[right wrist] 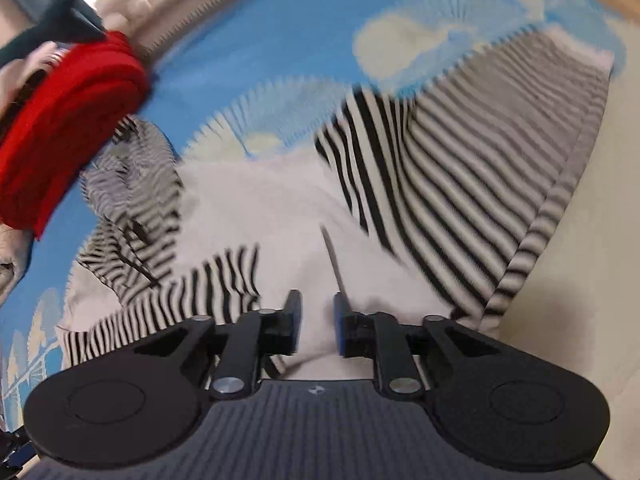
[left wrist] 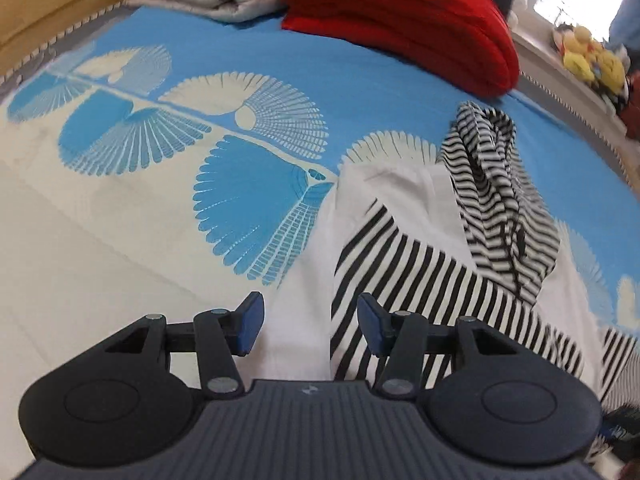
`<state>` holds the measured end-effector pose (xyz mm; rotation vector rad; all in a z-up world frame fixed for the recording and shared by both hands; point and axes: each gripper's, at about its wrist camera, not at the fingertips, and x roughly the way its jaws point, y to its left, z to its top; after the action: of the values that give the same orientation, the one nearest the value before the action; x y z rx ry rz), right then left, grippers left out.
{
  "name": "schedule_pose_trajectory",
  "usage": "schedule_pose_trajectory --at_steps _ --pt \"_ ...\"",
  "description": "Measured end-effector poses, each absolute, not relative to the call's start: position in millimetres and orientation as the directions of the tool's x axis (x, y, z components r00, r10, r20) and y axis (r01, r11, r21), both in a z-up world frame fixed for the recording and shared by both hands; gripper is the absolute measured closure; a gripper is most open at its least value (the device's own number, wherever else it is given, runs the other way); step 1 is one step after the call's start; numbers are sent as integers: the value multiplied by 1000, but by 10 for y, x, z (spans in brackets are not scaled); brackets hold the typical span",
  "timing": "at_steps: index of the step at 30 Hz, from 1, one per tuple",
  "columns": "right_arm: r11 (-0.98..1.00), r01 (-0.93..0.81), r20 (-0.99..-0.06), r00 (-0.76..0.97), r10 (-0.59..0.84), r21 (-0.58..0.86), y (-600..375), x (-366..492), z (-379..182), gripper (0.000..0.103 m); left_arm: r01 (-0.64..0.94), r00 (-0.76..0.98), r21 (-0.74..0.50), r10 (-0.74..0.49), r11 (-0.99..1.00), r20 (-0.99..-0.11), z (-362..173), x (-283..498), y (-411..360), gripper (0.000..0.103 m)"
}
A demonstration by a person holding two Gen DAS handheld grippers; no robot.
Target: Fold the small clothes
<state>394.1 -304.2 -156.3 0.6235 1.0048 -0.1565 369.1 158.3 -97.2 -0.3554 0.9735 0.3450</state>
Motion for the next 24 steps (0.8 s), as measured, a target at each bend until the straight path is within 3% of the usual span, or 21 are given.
schedule_pose_trajectory --at_steps 5,6,7,8,15,18,21,23,24 --pt "887 359 -855 514 72 290 -2733 3998 -1690 80 -416 536 -163 97 895 -839 -928 3754 1714 45" --pt "914 321 -848 527 44 247 -2628 3994 -1661 85 -421 529 -161 98 893 -843 -944 3756 1752 45" --pt "934 281 -838 544 34 220 -2541 3988 -1629 98 -430 521 -162 97 888 -848 -969 3748 1798 45" --pt "946 245 -824 566 39 213 -2478 3979 -1596 103 -441 511 -165 95 882 -854 -990 3727 1837 45" --pt "965 203 -664 747 -42 168 -2486 3792 -1064 103 -435 490 -176 69 883 -869 -1068 3717 1855 45" --pt "940 255 -689 724 -32 225 -2730 3792 -1111 103 -412 487 -189 40 891 -873 -1101 3713 1772 45" --pt "884 280 -783 607 139 374 -2898 3889 -1424 90 -409 481 -189 35 893 -876 -1124 3710 1718 45" --pt "866 318 -805 575 147 386 -2894 3887 -1565 63 -407 480 -191 31 893 -877 -1128 3707 1691 45" --pt "875 322 -815 565 128 361 -2858 3886 -1602 58 -404 481 -195 26 894 -876 -1128 3710 1681 45"
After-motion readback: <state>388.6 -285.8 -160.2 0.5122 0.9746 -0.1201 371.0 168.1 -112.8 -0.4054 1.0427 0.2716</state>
